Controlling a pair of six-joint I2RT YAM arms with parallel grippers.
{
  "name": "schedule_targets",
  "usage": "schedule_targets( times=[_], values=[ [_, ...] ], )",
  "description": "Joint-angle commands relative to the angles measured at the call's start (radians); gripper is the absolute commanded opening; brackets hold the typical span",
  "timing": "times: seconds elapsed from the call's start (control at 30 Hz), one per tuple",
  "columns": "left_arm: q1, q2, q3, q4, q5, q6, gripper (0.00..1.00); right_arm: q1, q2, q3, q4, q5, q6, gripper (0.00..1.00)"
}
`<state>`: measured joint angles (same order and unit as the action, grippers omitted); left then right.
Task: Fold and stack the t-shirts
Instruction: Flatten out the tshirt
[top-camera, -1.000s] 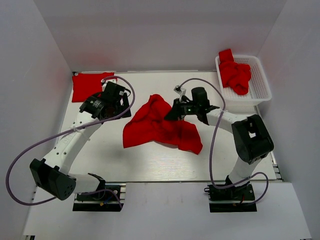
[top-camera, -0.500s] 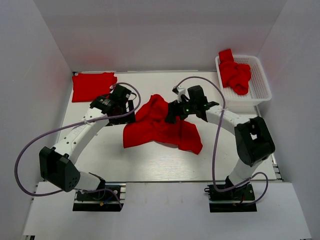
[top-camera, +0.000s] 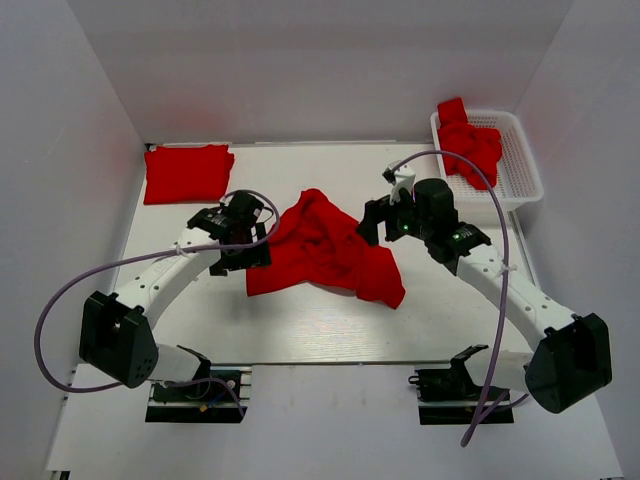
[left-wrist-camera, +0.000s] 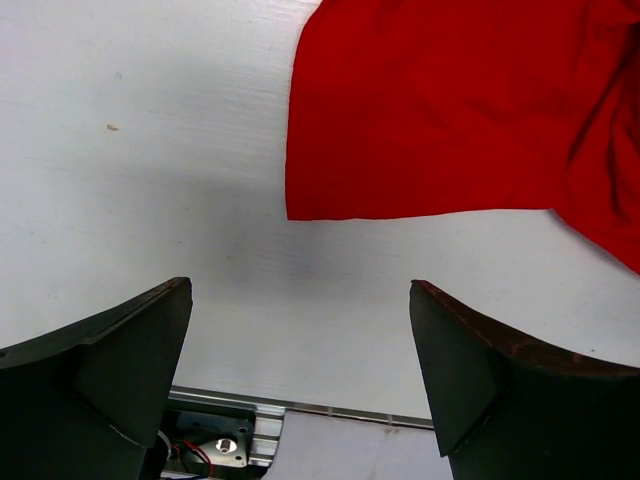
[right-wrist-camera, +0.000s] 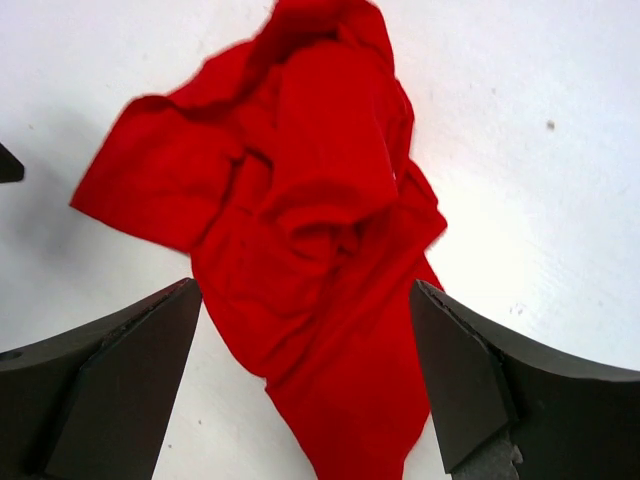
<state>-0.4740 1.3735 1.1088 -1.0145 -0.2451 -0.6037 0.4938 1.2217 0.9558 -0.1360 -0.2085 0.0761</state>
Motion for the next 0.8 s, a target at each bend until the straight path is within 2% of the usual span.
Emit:
schedule_targets(
  times=[0.0,0.23,0.47,0.63,0.77],
  values=[
    [0.003,-0.045,-0.015,0.033,0.013,-0.025,1.00,0.000,-0.005,0.003,-0.025,0.032,0.011,0.90],
    [0.003,-0.036,-0.087,0.134,0.026,-0.015,1.00,-0.003,0.045,0.024,-0.034,0.018,-0.006,0.90],
    [0.003,0.081,-0.110,0.211,0.026,0.005,1.00,0.000,0.125,0.023,-0.016,0.023,0.005,0.90],
    [0.012,0.125,-0.158,0.243,0.013,0.005,0.92,0.002,0.209,0.054,0.015,-0.061,0.018,0.90],
    [0.012,0.165,-0.210,0.301,0.036,0.005,0.83,0.005,0.277,0.107,0.007,-0.071,0.010,0.90]
  ],
)
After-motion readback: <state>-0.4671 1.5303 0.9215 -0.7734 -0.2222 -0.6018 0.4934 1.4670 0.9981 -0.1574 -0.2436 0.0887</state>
